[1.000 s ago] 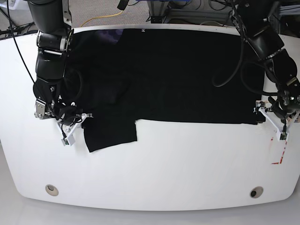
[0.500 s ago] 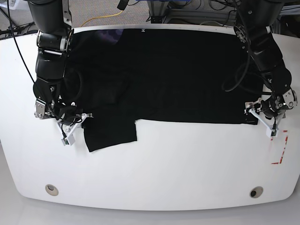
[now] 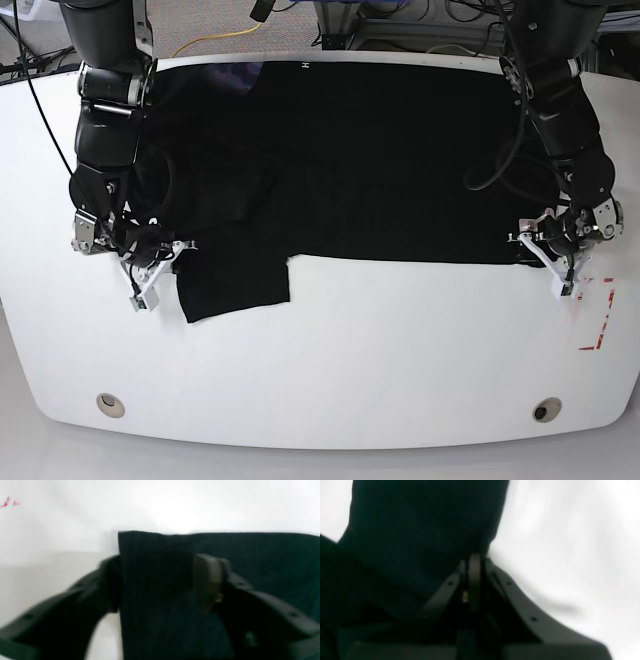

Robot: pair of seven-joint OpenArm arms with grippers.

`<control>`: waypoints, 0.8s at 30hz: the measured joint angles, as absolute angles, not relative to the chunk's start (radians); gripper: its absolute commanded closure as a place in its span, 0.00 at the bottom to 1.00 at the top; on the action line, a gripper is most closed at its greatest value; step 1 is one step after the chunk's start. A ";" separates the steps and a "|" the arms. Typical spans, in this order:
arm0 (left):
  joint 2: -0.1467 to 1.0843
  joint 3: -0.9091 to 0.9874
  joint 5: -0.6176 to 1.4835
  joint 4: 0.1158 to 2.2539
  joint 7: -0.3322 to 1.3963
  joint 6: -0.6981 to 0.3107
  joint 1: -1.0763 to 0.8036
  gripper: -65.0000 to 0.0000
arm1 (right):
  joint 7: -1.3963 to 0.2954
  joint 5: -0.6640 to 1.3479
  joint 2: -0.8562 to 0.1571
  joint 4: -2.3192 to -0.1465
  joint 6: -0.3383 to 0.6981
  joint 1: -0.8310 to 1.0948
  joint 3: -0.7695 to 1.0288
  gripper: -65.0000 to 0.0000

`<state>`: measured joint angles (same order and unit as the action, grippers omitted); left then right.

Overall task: Fold the T-shirt properly
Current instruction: 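Grasp the shirt edge with both grippers and fold it toward the arms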

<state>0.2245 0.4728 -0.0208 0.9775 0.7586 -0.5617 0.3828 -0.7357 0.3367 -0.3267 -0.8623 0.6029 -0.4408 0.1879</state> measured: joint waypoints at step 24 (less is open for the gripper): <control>0.220 0.471 -0.015 1.274 0.771 -0.579 0.318 1.00 | -0.984 0.344 -0.328 -1.413 0.604 -0.327 0.219 1.00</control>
<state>0.2199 0.4709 -0.0151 1.2743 0.7708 -0.5785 0.3180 -0.9836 0.3435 -0.3283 -1.4128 0.6041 -0.3267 0.2188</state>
